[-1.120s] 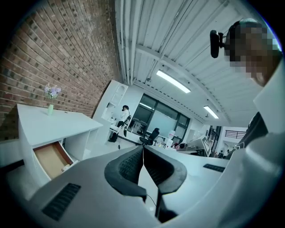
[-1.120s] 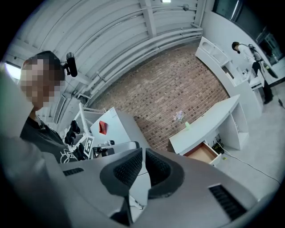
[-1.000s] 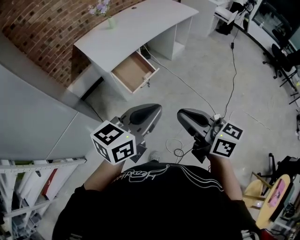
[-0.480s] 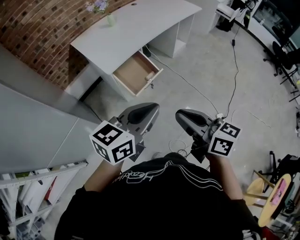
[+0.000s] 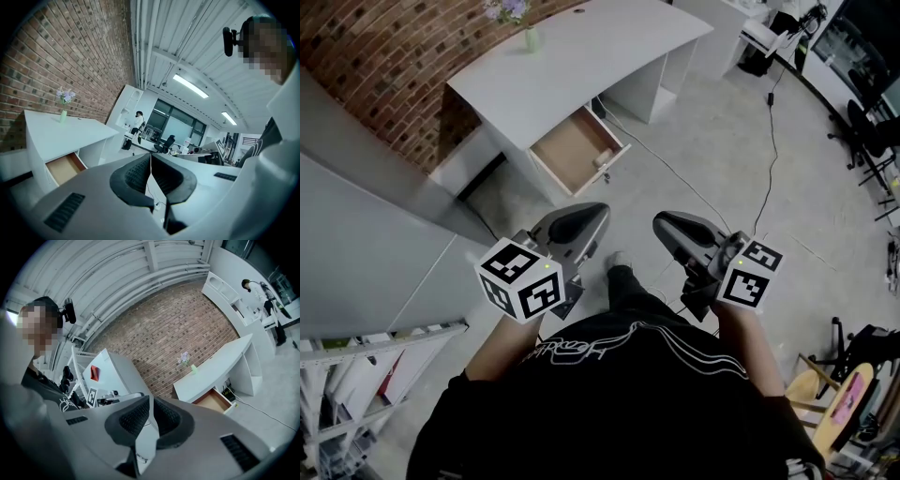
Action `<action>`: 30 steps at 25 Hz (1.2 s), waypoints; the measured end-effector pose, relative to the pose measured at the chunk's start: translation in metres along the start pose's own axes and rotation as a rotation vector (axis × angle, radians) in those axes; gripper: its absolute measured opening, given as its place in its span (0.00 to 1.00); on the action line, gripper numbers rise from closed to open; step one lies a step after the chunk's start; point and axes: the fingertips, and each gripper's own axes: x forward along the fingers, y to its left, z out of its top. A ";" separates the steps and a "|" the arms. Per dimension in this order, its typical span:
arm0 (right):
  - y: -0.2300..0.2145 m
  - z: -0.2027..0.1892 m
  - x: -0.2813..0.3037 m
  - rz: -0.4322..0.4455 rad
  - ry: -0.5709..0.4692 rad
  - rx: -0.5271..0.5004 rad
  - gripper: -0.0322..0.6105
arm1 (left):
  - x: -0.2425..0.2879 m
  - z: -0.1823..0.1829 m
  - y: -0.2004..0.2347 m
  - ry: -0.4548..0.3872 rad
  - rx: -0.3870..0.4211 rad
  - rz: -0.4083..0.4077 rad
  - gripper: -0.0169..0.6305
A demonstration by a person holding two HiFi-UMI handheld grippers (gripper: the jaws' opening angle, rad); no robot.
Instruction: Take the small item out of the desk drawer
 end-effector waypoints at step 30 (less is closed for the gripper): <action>-0.345 0.129 0.088 0.010 0.051 0.141 0.14 | 0.309 0.022 0.215 0.257 -0.021 0.047 0.06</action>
